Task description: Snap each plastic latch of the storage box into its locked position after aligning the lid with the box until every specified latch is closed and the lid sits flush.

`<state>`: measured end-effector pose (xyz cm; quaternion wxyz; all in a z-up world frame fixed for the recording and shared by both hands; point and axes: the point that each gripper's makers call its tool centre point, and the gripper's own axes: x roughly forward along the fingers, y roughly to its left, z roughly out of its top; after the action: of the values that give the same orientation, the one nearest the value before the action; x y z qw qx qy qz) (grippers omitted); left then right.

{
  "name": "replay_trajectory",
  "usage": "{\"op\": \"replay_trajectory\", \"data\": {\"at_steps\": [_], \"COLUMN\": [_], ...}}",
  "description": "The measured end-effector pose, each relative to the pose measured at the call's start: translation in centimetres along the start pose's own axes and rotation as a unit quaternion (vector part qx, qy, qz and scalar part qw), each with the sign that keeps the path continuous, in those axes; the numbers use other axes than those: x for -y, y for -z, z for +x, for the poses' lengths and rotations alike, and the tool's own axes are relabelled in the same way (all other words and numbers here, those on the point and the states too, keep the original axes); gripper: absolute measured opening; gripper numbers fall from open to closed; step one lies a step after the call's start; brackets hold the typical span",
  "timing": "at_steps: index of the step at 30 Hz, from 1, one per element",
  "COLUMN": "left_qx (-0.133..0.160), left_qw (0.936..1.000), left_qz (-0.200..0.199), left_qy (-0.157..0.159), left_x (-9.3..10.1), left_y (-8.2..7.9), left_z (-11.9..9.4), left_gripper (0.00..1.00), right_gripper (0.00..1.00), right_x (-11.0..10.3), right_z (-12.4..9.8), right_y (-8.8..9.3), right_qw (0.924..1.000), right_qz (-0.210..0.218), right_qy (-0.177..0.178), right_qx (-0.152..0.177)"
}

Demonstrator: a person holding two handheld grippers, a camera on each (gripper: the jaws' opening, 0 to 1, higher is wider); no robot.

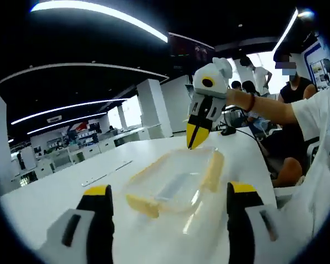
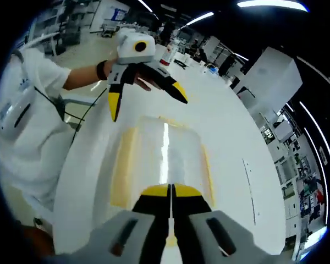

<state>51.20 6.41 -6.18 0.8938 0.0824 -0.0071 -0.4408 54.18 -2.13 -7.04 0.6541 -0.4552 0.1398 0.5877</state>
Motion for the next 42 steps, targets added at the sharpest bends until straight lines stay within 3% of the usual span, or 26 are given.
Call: {"op": "replay_trajectory", "data": {"at_steps": [5, 9, 11, 12, 15, 22, 27, 34, 38, 42], "left_qx": [0.034, 0.022, 0.017, 0.030, 0.036, 0.028, 0.026, 0.022, 0.022, 0.037], "left_qw": [0.9989, 0.9958, 0.9927, 0.9913, 0.9905, 0.9904, 0.9882, 0.9874, 0.9869, 0.9842], "left_qz": [-0.023, -0.052, -0.086, -0.093, -0.090, -0.087, -0.091, -0.089, -0.089, -0.096], "left_qy": [-0.023, -0.072, -0.083, -0.089, -0.097, -0.104, -0.121, -0.129, -0.133, -0.144], "left_x": [1.0, 0.1, -0.2, -0.4, -0.4, 0.1, 0.1, 0.2, 0.1, 0.2], "left_y": [-0.8, 0.0, 0.5, 0.3, 0.9, 2.0, 2.0, 2.2, 2.2, 2.2], "left_z": [0.8, 1.1, 1.2, 1.2, 1.5, 2.7, 3.6, 4.3, 4.4, 4.2], "left_gripper": [0.88, 0.89, 0.90, 0.89, 0.94, 0.93, 0.90, 0.91, 0.91, 0.90], "right_gripper": [0.00, 0.00, 0.00, 0.00, 0.00, 0.00, 0.00, 0.00, 0.00, 0.00], "right_x": [0.4, 1.0, 0.9, 0.8, 1.0, 0.5, 0.1, 0.0, -0.2, 0.0], "right_z": [1.1, 2.0, 2.3, 2.5, 3.0, 3.4, 3.7, 3.8, 4.1, 4.0], "right_y": [-0.5, -0.7, -0.9, -1.0, -0.9, -0.7, -0.7, -0.5, -0.5, -0.3], "right_qw": [0.9989, 0.9972, 0.9963, 0.9956, 0.9942, 0.9933, 0.9907, 0.9919, 0.9888, 0.9890], "right_qz": [-0.031, -0.047, -0.052, -0.056, -0.067, -0.067, -0.095, -0.074, -0.077, -0.066], "right_qy": [-0.022, -0.031, -0.045, -0.051, -0.057, -0.076, -0.062, -0.056, -0.058, -0.061], "right_qx": [-0.027, -0.049, -0.053, -0.055, -0.062, -0.057, -0.075, -0.087, -0.114, -0.118]}}
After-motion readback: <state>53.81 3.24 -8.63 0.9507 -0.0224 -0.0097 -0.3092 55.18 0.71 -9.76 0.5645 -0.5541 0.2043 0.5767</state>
